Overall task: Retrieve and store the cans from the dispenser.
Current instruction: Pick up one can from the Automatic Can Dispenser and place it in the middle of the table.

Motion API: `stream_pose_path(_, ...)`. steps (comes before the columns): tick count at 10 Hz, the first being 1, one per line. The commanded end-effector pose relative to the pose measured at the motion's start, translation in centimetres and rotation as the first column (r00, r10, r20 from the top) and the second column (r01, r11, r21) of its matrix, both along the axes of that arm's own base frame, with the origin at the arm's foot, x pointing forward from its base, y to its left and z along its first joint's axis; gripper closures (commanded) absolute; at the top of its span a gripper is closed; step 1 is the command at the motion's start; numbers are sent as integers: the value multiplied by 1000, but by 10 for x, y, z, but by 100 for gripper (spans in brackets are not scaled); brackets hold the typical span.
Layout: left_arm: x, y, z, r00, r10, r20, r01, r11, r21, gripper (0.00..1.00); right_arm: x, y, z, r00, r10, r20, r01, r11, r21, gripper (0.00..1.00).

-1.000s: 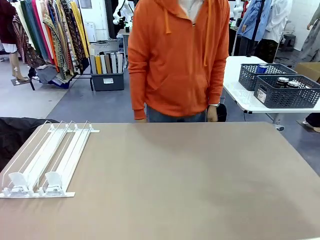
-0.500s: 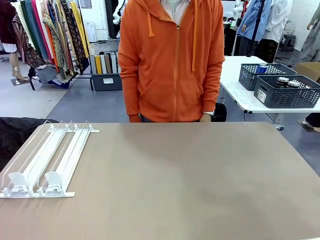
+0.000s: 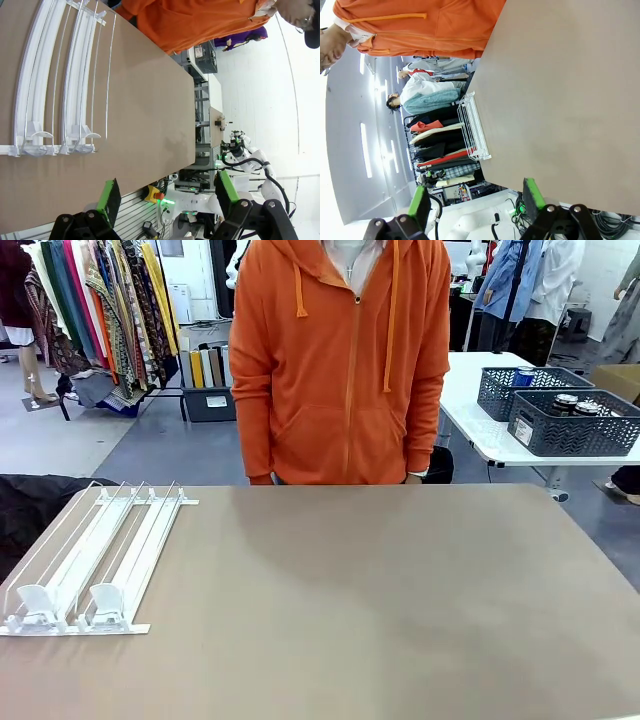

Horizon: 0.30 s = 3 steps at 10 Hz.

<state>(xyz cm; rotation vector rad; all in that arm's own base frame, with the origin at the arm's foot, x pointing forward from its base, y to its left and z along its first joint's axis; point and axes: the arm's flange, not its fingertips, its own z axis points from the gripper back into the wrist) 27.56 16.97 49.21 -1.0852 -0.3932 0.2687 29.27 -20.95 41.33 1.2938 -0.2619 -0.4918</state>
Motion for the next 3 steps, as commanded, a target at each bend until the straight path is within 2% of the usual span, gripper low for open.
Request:
stream_pose_path(1, 1, 0, -1, 1000, -2, 28, 2, 1000, -13, 0, -2, 0, 4, 1000, 6, -5, -6, 1000, 3, 0)
stream_pose_path(3, 1, 0, -1, 1000, -2, 28, 2, 1000, -13, 0, -2, 0, 4, 1000, 6, -5, -6, 1000, 3, 0)
